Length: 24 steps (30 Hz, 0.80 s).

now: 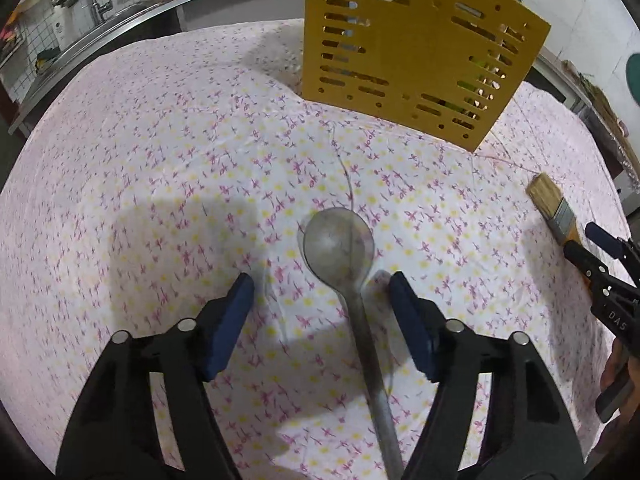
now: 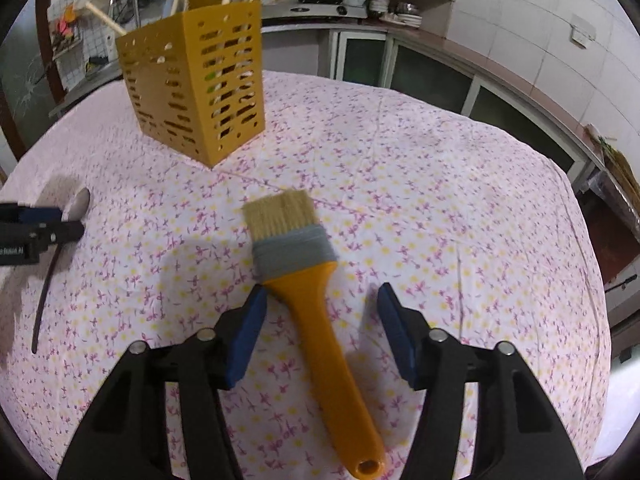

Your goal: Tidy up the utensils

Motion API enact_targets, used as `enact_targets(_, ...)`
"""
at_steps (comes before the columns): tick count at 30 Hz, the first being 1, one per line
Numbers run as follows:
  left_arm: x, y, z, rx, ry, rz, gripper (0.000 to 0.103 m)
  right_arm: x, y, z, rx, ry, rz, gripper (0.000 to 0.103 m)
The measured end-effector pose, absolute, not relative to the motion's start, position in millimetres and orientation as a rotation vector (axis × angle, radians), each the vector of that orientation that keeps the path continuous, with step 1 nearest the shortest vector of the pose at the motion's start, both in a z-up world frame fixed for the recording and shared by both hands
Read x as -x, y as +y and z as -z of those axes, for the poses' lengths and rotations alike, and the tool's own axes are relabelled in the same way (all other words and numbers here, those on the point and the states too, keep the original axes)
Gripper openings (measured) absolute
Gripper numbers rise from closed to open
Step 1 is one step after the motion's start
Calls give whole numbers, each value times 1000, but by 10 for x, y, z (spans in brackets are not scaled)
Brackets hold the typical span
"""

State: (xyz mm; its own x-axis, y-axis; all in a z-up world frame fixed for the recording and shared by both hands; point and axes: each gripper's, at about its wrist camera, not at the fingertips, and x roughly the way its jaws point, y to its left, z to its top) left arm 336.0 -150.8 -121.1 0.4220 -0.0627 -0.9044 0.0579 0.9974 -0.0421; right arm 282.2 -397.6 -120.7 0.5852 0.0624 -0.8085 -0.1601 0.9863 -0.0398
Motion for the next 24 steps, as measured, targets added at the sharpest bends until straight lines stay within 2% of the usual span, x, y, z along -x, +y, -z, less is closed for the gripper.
enact_targets(7, -3543, -1439, 1173, -33, 1173, 119, 53, -2983, -3917, 1186, 108, 1001, -147, 46)
enact_targets(8, -3547, -1432, 1178, -34, 1176, 122, 51, -2981, -3919, 1195, 107, 1008, -148, 43)
enact_targets(9, -3568, -1432, 1178, -40, 1180, 126, 49, -2993, -3917, 1188, 92, 1018, -157, 32)
enact_targets(11, -3603, -1446, 1176, -56, 1179, 126, 43, -2996, -3900, 1167, 83, 1028, -156, 26)
enact_targets(14, -3635, -1426, 1153, -72, 1176, 128, 33, -2967, -3884, 1113, 73, 1021, -152, 24)
enact_targets(19, -3660, -1356, 1126, -62, 1170, 150, 33, -2820, -3918, 958, -22, 952, -146, 22)
enact_targets(24, -3594, -1246, 944, -61, 1083, 173, 33, -2611, -3941, 745, -125, 817, -141, 21)
